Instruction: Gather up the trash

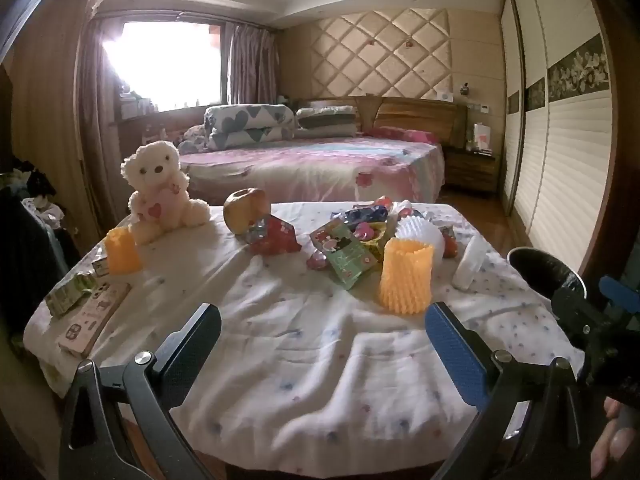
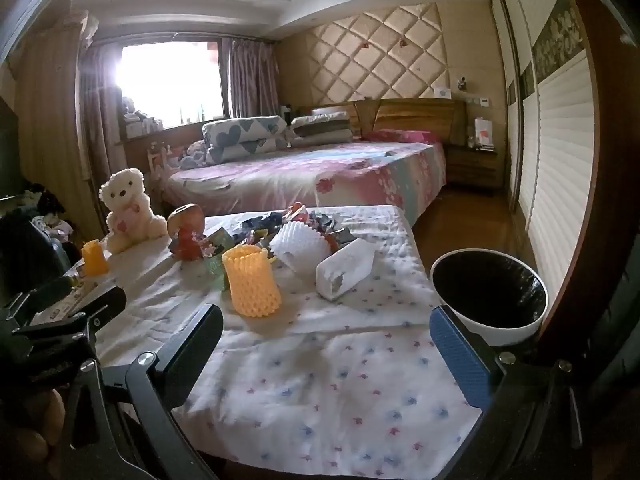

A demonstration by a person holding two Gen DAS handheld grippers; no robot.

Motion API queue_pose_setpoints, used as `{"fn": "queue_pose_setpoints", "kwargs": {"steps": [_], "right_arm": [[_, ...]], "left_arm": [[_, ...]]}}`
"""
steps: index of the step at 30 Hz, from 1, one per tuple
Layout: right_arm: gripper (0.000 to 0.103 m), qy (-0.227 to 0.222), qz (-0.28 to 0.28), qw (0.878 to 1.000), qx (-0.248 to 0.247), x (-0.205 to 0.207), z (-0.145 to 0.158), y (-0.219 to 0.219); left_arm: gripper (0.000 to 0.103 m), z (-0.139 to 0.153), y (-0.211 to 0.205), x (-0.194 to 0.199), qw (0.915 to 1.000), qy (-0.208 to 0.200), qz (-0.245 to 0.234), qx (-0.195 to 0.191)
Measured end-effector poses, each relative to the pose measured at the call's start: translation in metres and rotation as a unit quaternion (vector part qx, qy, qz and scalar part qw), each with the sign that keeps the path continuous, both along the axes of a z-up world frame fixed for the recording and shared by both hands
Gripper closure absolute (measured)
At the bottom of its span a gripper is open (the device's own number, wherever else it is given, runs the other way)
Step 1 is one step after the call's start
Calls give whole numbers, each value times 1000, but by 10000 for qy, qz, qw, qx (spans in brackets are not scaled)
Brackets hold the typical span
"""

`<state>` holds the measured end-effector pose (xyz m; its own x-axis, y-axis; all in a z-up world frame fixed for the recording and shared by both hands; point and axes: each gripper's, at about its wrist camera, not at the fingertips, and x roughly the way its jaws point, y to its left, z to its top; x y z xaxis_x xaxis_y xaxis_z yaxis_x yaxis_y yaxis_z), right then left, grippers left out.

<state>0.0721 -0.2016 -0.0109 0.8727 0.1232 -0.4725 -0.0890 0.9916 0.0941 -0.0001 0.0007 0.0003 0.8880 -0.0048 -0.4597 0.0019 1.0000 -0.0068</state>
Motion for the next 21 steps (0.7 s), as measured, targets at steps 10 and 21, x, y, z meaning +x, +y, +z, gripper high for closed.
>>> {"fn": "queue_pose_setpoints", "kwargs": {"steps": [10,21], "right_arm": [[0,66,5,10000,-7,3,-2,1],[0,86,-15,10000,18,0,0,0]], "left_arm": [[0,-3,2,0,10000,-16,9,17],[0,-1,0,-1,10000,-34,-43,57]]}}
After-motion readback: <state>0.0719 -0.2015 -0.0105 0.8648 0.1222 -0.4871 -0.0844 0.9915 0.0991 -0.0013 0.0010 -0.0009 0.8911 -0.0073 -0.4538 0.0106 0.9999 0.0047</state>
